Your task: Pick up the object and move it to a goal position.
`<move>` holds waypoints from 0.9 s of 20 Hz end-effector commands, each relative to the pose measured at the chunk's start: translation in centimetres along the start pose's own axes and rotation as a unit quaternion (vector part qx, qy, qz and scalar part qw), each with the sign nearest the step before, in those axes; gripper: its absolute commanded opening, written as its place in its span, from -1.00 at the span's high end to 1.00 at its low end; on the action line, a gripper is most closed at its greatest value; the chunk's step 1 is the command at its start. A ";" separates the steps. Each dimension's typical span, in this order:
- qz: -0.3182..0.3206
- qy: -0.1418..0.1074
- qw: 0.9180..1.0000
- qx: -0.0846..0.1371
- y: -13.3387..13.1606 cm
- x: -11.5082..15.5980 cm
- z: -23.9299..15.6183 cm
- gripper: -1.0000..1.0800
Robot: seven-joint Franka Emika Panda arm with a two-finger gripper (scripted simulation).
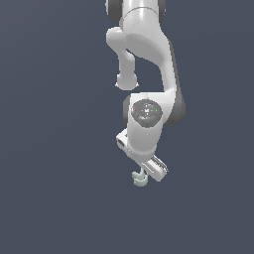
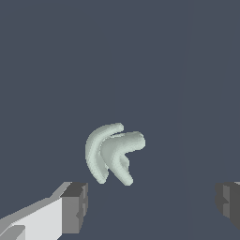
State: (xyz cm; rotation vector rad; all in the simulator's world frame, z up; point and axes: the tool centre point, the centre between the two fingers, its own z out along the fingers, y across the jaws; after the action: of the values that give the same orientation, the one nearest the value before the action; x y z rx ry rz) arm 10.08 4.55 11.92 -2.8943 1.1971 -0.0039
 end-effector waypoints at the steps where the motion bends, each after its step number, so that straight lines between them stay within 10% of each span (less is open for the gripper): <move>1: 0.033 0.000 0.999 -0.001 -0.6 0.3 0.5 -0.92; 18: 0.158 0.001 0.987 -0.005 -3.0 1.1 2.7 -0.92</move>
State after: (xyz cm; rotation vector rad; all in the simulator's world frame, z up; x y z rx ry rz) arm 12.89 5.90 9.35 -2.6849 1.6306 0.0005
